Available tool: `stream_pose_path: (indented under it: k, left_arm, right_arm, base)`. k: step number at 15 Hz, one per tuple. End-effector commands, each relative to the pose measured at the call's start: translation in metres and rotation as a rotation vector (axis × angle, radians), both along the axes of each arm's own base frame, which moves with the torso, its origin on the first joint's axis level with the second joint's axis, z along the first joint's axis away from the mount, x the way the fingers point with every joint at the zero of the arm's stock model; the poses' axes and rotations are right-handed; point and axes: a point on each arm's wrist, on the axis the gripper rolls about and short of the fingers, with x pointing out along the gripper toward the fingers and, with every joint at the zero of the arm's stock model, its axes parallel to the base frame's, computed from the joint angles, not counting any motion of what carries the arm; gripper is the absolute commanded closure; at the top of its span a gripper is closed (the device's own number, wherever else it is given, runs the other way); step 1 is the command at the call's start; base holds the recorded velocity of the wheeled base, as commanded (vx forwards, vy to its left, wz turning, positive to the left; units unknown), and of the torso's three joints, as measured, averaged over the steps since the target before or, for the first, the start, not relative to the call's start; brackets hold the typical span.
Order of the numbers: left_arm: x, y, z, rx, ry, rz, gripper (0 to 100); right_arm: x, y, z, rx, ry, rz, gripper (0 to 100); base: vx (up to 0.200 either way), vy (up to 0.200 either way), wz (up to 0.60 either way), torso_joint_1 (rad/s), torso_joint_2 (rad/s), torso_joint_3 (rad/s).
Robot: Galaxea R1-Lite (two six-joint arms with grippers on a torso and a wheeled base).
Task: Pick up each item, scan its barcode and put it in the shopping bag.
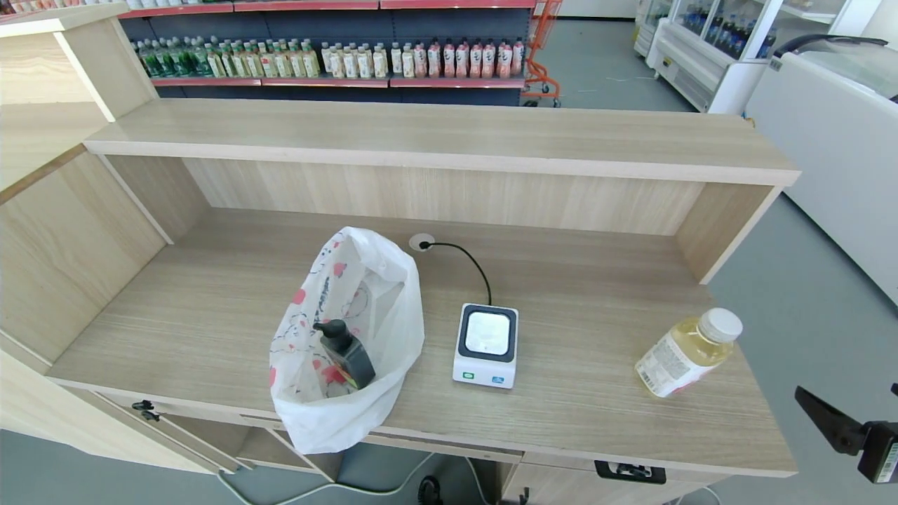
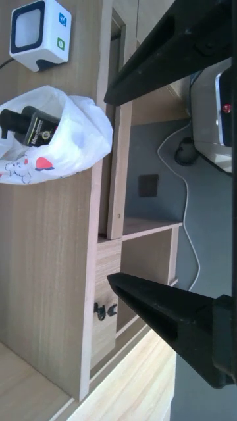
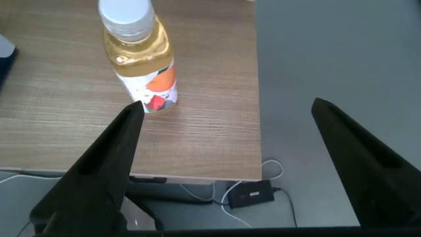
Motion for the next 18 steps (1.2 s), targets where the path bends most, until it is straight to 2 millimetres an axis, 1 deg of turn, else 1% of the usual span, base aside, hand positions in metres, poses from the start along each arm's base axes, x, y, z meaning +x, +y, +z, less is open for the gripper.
stream_pose_path:
  k: [1, 8, 12, 14, 18]
  left_arm:
    - [0.000, 0.000, 0.000, 0.000, 0.000, 0.000, 0]
    - [0.000, 0.000, 0.000, 0.000, 0.000, 0.000, 0]
    - [0.000, 0.000, 0.000, 0.000, 0.000, 0.000, 0]
    - [0.000, 0.000, 0.000, 0.000, 0.000, 0.000, 0]
    - [0.000, 0.000, 0.000, 0.000, 0.000, 0.000, 0]
  right_arm:
    - [0.001, 0.000, -0.001, 0.000, 0.005, 0.002, 0]
    - [-0.006, 0.001, -0.012, 0.001, 0.128, 0.007, 0]
    - [0.001, 0.014, -0.017, 0.037, 0.170, 0.117, 0]
    - [0.006, 0.017, -0.015, 0.044, 0.173, 0.143, 0]
    - [0.004, 0.016, -0.016, 0.059, 0.173, 0.128, 0]
  base:
    - [0.000, 0.000, 0.00, 0.000, 0.00, 0.000]
    - [0.000, 0.000, 0.00, 0.000, 0.00, 0.000]
    - [0.000, 0.000, 0.00, 0.000, 0.00, 0.000]
    - [0.000, 0.000, 0.00, 0.000, 0.00, 0.000]
    - [0.000, 0.000, 0.00, 0.000, 0.00, 0.000]
